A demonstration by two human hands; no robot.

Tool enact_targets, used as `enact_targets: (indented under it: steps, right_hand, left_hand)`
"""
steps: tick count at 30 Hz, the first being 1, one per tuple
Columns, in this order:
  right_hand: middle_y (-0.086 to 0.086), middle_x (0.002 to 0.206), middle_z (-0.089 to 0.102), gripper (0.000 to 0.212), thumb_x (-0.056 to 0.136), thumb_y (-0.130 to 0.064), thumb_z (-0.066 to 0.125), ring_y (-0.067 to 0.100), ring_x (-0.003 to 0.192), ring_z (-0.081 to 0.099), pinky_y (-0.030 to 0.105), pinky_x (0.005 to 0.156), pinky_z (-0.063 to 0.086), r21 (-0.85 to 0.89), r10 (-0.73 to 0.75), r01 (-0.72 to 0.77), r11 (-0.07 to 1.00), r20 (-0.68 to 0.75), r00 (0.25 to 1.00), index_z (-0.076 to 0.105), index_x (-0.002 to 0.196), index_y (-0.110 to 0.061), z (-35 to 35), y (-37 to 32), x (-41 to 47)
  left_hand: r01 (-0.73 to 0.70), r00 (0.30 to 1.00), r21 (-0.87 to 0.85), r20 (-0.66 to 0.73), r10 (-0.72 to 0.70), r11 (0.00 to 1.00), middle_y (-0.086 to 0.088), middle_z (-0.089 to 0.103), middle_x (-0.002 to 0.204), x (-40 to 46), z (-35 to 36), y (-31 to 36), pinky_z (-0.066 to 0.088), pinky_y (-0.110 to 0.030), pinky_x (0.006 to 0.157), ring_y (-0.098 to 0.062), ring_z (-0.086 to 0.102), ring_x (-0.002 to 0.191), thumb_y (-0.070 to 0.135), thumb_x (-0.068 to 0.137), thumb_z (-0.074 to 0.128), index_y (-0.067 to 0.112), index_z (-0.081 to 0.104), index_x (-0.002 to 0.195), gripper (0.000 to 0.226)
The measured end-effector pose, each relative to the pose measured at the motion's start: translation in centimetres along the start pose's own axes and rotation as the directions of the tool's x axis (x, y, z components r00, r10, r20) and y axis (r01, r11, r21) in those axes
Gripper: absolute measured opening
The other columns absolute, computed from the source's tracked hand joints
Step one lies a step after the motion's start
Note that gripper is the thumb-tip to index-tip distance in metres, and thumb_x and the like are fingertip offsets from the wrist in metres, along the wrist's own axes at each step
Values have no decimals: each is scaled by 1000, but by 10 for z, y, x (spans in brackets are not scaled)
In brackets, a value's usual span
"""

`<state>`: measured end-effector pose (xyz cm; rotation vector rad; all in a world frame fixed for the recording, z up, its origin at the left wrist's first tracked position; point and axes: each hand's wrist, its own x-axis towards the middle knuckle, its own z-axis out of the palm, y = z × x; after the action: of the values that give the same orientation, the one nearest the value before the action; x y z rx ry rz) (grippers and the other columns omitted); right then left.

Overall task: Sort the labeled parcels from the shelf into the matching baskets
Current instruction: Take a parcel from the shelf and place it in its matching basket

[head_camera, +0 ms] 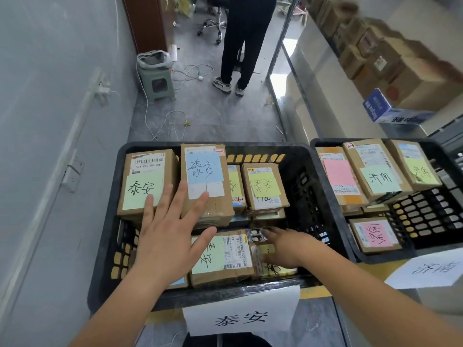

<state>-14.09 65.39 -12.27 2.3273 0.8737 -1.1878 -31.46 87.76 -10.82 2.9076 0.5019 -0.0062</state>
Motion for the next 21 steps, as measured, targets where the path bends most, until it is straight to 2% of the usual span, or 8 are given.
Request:
enact_targets:
  steps: [2,4,7,10,12,15,18,21]
  right_hand:
    - [-5,172,7,82,97,-71,40,27,158,8,51,124,23,46,-42,52,998,-199,979,8,163,-36,0,4,-15]
    - [-8,172,2,79,97,-72,36,21,159,-1,50,126,16,74,-59,93,993,-371,927,6,162,-39,1,8,-32]
    - [-11,171,-7,76,98,-74,27,17,157,-12,45,128,1,111,-15,93,990,-559,829,-1,162,-42,1,18,-53]
    - [-10,168,-16,75,97,-74,15,18,155,-22,47,126,-9,126,62,40,991,-707,705,-6,161,-42,-5,47,-60]
    - [-7,168,-20,76,97,-73,8,22,154,-27,50,126,-11,165,139,-23,986,-733,665,-10,161,-38,-8,77,-58]
    - [-2,169,-23,79,98,-74,6,25,154,-27,52,125,-11,225,227,-90,970,-717,660,-11,162,-32,-6,121,-49]
    - [-1,169,-22,80,97,-74,5,24,154,-28,52,124,-16,259,240,-67,964,-729,641,-9,163,-31,-8,163,-44]
    - [-3,170,-18,79,99,-73,7,25,154,-27,53,123,-17,312,268,-42,949,-730,629,-7,163,-31,-12,210,-41]
  left_hand:
    - [0,1000,6,-1,0,1000,-1,-8,168,-1,-3,1,-3,-57,123,-24,-16,154,75,96,13,49,-4,157,69]
    - [-4,1000,6,-3,4,1000,-1,-9,168,-1,-7,6,-3,-57,123,-23,-18,154,75,96,12,48,-2,157,69]
    - [-24,1000,5,-9,24,1000,-1,-4,169,2,-12,23,2,-58,123,-21,-15,154,75,96,14,46,6,158,69]
    - [-52,999,13,-16,52,999,-2,2,169,7,-13,48,6,-58,123,-22,-9,155,75,96,17,47,7,158,68]
    - [-59,998,14,-17,59,998,-2,8,168,10,-10,68,8,-57,122,-23,-3,156,74,97,20,47,11,158,68]
    - [-57,998,42,8,57,998,-4,10,168,18,-2,95,10,-58,121,-24,-1,156,74,96,23,46,13,158,68]
    - [-18,1000,40,5,18,999,-2,10,168,28,4,125,8,-58,121,-22,-2,156,75,96,22,48,9,157,68]
    - [-3,1000,24,20,2,1000,-1,14,167,42,9,171,6,-53,122,-23,6,155,76,95,21,49,11,157,68]
